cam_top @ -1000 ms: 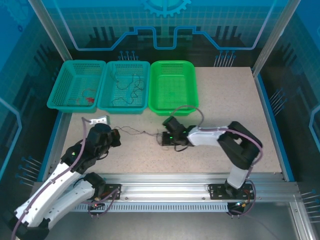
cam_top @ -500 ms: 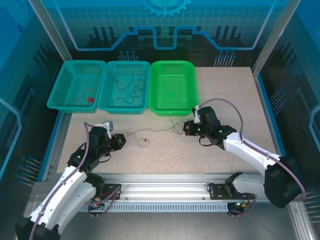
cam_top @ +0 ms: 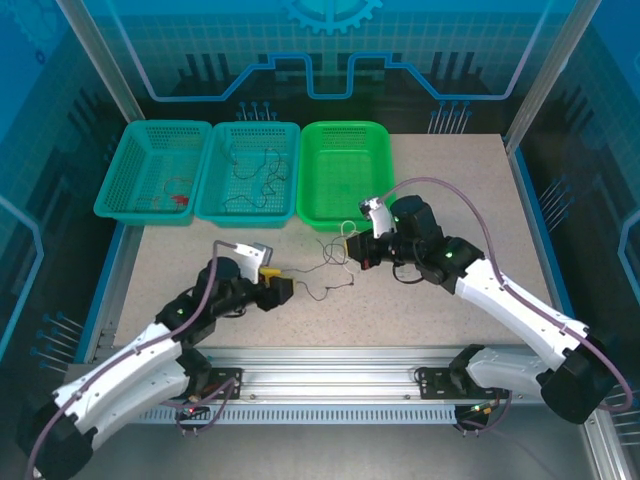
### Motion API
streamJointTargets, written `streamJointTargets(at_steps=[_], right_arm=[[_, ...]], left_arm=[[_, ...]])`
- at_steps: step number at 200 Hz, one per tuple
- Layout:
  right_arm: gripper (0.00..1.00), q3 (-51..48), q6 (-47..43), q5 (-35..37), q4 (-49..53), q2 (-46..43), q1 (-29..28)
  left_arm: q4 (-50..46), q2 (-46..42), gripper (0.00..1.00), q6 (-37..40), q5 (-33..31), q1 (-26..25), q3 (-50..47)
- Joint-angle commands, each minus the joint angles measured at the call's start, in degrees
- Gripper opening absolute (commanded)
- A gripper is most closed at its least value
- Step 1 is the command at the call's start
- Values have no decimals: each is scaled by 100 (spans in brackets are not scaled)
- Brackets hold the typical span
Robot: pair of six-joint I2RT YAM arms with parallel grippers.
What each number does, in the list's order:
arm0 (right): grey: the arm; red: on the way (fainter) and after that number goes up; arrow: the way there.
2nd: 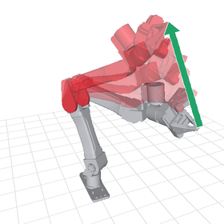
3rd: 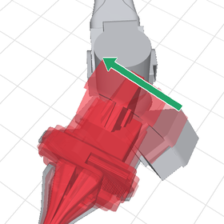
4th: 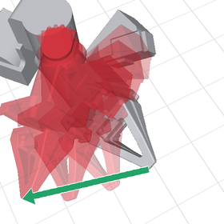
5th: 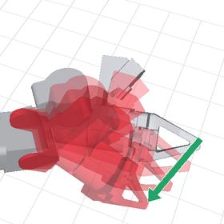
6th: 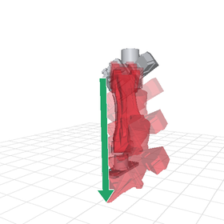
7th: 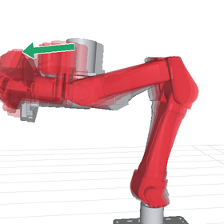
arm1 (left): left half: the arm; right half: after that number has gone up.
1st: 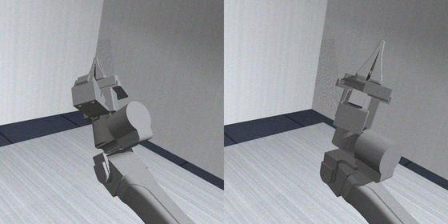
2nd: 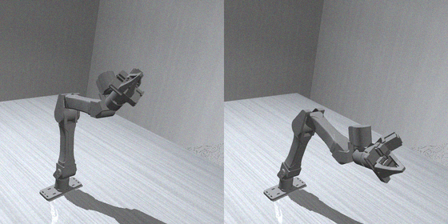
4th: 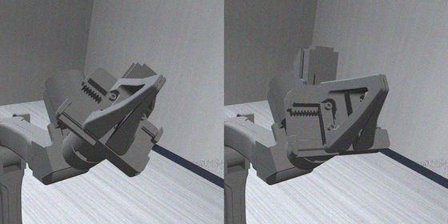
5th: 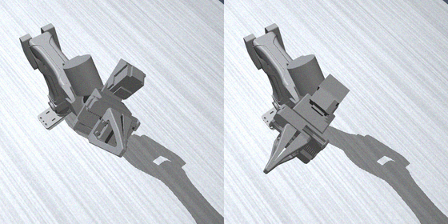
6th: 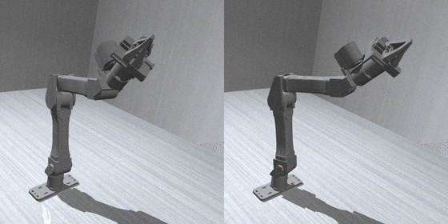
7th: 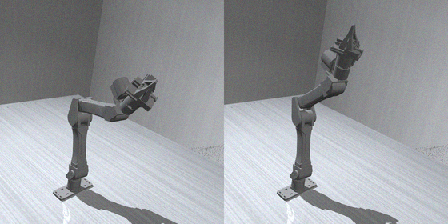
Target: Untangle the cables
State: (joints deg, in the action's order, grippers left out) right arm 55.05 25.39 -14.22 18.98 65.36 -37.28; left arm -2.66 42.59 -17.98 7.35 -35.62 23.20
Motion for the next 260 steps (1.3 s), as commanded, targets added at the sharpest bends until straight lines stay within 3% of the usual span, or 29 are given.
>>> streamJointTargets(at_steps=[1, 35, 64, 76, 97, 127, 142, 155, 166, 205, 241, 260], right_arm=[[0, 307, -63, -236, 274, -198, -138], [0, 419, -35, -302, 362, -192, -251], [0, 466, 26, -351, 362, -131, -386], [0, 463, 45, -356, 343, -121, -437], [0, 414, 79, -240, 373, -158, -472], [1, 14, 221, 73, 323, -383, -346], [8, -349, 497, 607, 398, -538, -125], [14, -687, 970, 1567, 869, -609, 128], [14, -999, 1249, 1970, 1169, -658, 449], [16, -2287, 1422, 1783, 820, -1130, 1401], [0, -2481, 1203, 1893, 950, -1264, 1687], [0, -2494, 1214, 1945, 1096, -1321, 1950]], left_arm=[[855, 424, 66, 767, -37, -273, 98], [1938, 1068, 91, 1613, 363, -727, 173], [2175, 1637, 92, 1896, 28, -976, 483], [2146, 1894, 86, 1804, -414, -991, 623], [2152, 2175, 60, 1497, -1109, -984, 738], [2153, 2168, 0, 1034, -1676, -985, 730], [1892, 1950, 0, 678, -2238, -983, 751], [1647, 1696, 0, 417, -2671, -944, 724], [1451, 1480, 0, 219, -2798, -854, 693], [1127, 917, 0, -47, -2653, -688, 568], [916, 749, 0, -24, -2689, -674, 638], [439, 638, 0, -118, -3007, -553, 813]])
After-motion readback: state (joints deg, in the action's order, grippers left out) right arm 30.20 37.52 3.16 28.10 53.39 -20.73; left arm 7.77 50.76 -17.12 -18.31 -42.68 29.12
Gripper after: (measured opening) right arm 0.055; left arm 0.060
